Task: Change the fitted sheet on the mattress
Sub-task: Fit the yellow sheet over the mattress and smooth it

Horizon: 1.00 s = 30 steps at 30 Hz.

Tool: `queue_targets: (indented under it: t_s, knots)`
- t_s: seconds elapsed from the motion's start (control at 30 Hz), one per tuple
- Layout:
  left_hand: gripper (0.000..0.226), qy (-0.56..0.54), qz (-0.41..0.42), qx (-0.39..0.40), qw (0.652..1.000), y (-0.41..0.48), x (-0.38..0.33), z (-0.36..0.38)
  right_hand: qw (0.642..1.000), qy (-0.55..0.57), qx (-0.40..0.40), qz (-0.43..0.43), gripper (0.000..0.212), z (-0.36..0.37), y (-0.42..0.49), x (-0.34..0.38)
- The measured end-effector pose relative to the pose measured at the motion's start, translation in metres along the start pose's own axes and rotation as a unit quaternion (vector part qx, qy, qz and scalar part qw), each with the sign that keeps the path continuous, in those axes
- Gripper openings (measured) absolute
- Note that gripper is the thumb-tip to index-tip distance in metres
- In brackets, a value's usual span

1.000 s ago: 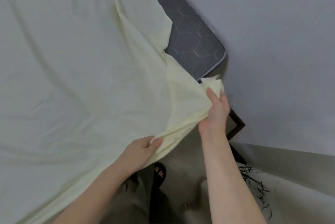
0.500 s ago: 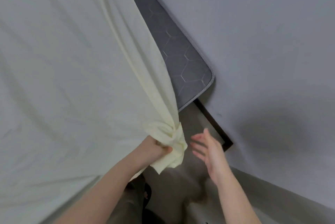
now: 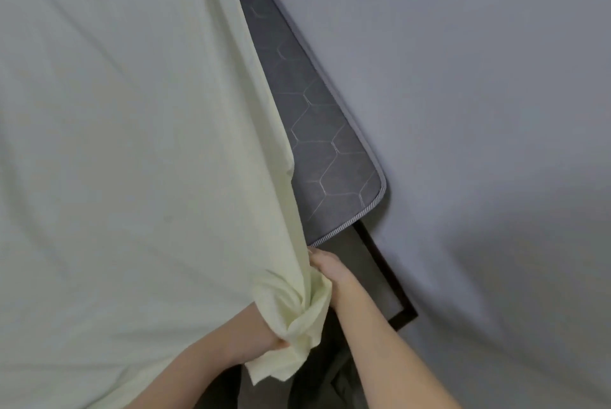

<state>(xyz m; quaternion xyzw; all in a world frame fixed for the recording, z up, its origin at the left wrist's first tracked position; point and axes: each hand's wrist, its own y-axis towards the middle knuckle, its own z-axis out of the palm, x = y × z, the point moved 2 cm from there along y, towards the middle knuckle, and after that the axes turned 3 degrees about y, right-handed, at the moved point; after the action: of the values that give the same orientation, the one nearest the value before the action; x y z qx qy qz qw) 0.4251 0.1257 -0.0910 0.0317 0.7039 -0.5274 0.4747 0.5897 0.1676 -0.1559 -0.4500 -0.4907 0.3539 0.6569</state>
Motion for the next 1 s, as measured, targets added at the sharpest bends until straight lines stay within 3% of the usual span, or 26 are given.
queue_targets:
  t_s: [0.1,0.13,0.23,0.3,0.37,0.47,0.53,0.63,0.7,0.8,0.9,1.0]
  knots:
    - [0.012,0.025,-0.019,-0.038,0.999,0.014,0.0,0.02,0.996,0.043,-0.029,-0.071,0.018,-0.059,-0.007,0.031]
    - [0.021,0.065,-0.038,-0.062,0.995,0.02,0.001,0.029,0.991,0.055,-0.062,-0.102,0.018,-0.085,-0.01,0.041]
    - [0.011,0.195,-0.101,-0.088,0.972,0.048,0.005,0.061,0.973,0.032,-0.154,-0.171,0.022,-0.164,-0.021,0.065]
    - [0.02,0.237,-0.125,-0.067,0.961,0.064,0.005,0.081,0.963,-0.072,-0.174,-0.194,0.025,-0.2,-0.023,0.074]
    - [0.026,0.278,-0.094,-0.045,0.955,0.08,0.004,0.094,0.934,-0.226,-0.178,-0.211,0.008,-0.218,-0.014,0.08]
    - [0.05,0.327,-0.024,-0.028,0.944,0.096,0.0,0.093,0.853,-0.409,-0.227,-0.23,0.033,-0.223,0.012,0.083]
    - [0.055,0.358,0.049,-0.097,0.927,0.098,-0.01,0.075,0.808,-0.485,-0.257,-0.217,0.037,-0.22,0.028,0.081]
    - [0.067,0.403,0.11,-0.293,0.86,0.097,-0.01,0.036,0.777,-0.534,-0.283,-0.173,0.027,-0.215,0.048,0.075]
    - [0.09,0.405,0.025,-0.313,0.859,0.097,0.004,0.01,0.771,-0.54,-0.296,-0.162,0.019,-0.209,0.061,0.073]
    - [0.113,0.452,-0.143,-0.258,0.842,0.105,0.044,-0.022,0.762,-0.544,-0.319,-0.146,0.02,-0.203,0.077,0.072]
    - [0.116,0.466,-0.162,-0.232,0.838,0.116,0.068,-0.033,0.767,-0.524,-0.339,-0.149,0.021,-0.2,0.091,0.073]
    - [0.116,0.499,-0.135,-0.251,0.818,0.13,0.081,-0.033,0.745,-0.534,-0.359,-0.176,0.022,-0.196,0.108,0.071]
